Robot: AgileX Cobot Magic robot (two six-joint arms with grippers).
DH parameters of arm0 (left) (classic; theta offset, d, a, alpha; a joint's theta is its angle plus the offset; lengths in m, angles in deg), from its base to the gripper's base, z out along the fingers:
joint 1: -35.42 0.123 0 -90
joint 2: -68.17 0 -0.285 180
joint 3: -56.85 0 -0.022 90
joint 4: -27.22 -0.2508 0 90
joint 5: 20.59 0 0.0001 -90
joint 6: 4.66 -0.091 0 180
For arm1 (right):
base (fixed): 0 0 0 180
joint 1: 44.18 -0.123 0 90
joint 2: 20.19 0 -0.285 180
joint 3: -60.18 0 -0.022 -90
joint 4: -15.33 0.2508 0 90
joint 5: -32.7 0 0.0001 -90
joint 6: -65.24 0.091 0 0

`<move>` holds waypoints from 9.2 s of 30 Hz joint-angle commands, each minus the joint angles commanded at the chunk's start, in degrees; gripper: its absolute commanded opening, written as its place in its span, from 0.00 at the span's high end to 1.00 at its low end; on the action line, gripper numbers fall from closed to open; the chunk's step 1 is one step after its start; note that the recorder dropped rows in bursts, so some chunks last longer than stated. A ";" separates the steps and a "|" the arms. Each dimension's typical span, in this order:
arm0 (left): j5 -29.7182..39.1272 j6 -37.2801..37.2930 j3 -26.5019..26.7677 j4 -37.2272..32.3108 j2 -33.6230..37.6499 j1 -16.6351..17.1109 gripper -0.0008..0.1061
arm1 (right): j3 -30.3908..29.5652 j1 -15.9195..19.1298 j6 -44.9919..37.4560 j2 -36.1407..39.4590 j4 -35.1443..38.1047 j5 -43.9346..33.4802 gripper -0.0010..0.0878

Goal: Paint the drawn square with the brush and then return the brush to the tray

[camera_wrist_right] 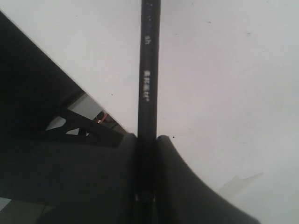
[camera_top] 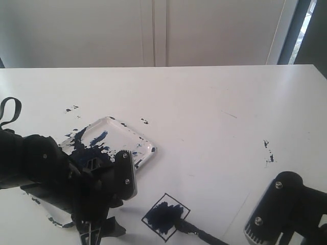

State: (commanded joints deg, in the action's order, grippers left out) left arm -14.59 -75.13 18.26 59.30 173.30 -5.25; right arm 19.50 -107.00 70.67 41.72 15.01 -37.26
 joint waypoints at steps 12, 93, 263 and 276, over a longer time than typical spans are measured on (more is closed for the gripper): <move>0.00 0.00 0.00 0.00 0.00 0.00 0.44 | 0.00 0.00 -2.86 0.00 3.03 0.00 0.99; 7.25 34.66 -0.19 -32.08 -3.74 0.00 0.44 | 6.05 0.00 0.45 5.16 -0.29 5.01 0.99; 7.81 10.09 2.71 -3.40 -5.99 -7.47 0.43 | 8.03 0.00 3.28 13.95 -3.72 5.74 0.99; 7.45 10.30 2.49 -5.10 -3.00 -7.47 0.43 | 8.03 0.00 3.28 13.95 -3.71 5.34 0.99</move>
State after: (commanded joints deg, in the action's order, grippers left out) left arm -7.14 -64.84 20.75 54.20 170.30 -12.71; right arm 27.53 -107.00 73.95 55.67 11.30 -31.92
